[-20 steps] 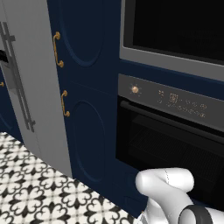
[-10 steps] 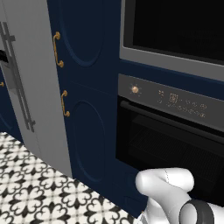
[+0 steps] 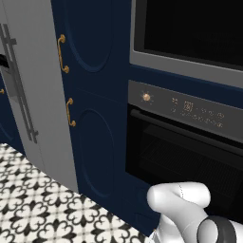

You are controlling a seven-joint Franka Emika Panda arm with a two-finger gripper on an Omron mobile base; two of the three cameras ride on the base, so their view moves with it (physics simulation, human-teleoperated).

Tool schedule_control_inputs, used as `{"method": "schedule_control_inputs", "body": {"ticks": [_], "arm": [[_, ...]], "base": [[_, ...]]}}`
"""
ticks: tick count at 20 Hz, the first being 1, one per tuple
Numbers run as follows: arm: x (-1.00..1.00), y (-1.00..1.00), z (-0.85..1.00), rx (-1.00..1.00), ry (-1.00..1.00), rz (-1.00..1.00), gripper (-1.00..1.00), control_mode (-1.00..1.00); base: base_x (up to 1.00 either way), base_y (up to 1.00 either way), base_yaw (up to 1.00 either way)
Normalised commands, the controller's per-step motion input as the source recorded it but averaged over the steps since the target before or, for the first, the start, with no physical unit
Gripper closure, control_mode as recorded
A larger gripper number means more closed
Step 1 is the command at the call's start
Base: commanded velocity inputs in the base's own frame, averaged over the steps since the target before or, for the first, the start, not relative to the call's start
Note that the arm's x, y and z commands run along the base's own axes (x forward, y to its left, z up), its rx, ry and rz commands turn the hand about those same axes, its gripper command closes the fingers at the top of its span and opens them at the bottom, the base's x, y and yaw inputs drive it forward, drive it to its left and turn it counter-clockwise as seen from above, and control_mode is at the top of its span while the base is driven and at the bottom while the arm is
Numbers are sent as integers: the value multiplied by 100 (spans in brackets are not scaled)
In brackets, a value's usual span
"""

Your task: Pick the lime from the sink and place it in the bowl. Then pick the bowl and place it in the microwave. Then close the microwave door and press the start button.

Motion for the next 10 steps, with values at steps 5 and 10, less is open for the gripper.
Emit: {"method": "schedule_control_inputs", "body": {"ticks": [5,10], "arm": [[49,0,-11,0,-3,0,100,-100],[75,0,-12,0,-2,0,100,-100]], "base": [[0,0,0],[0,0,0]]}}
